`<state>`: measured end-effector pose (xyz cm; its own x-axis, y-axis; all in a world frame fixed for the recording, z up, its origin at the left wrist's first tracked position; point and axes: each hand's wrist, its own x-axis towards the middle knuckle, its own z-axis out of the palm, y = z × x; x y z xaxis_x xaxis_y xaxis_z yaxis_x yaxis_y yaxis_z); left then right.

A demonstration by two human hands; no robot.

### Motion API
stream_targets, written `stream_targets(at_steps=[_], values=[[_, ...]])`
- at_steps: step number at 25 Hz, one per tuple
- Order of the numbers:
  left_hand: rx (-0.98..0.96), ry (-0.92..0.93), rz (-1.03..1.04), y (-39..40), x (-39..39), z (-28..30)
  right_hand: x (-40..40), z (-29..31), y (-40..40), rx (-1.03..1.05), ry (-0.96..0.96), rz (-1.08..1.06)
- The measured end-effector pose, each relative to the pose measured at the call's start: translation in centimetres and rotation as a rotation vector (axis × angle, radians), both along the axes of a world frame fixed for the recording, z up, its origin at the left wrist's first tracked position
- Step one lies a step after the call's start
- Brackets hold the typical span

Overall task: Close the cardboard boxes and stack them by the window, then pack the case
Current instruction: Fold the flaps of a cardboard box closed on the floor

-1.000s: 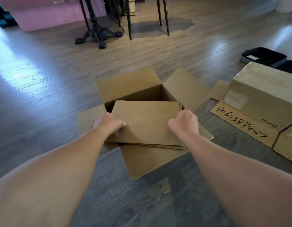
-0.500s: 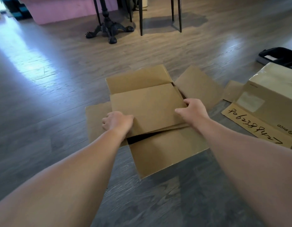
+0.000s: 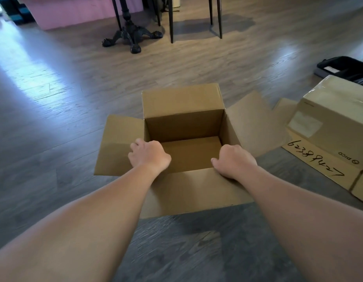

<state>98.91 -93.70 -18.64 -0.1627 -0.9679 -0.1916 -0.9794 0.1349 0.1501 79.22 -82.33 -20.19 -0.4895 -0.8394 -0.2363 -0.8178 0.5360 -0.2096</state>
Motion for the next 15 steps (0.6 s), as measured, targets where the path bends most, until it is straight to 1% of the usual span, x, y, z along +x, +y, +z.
stream_targets(at_steps=[3, 6, 9, 11, 13, 15], values=[[-0.089, -0.02, -0.033, 0.0, 0.8, 0.1, 0.3, -0.1, 0.9, -0.082, 0.034, -0.018], [-0.201, -0.04, -0.019, -0.3, 2.1, 0.1, -0.2, 0.1, 2.3, -0.241, 0.065, -0.038], [-0.233, -0.073, 0.038, -0.3, 3.3, 0.2, -0.9, 0.7, 3.9, -0.383, 0.139, -0.051], [-0.231, -0.093, 0.079, 0.0, 3.8, 0.5, -1.7, 1.3, 4.8, -0.378, 0.207, -0.084], [-0.213, -0.129, 0.112, 0.3, 4.2, 1.0, -2.8, 1.6, 5.6, -0.309, 0.268, -0.135], [-0.157, -0.136, 0.194, 0.2, 5.0, 1.7, -3.9, 1.8, 6.5, -0.244, 0.304, -0.204]])
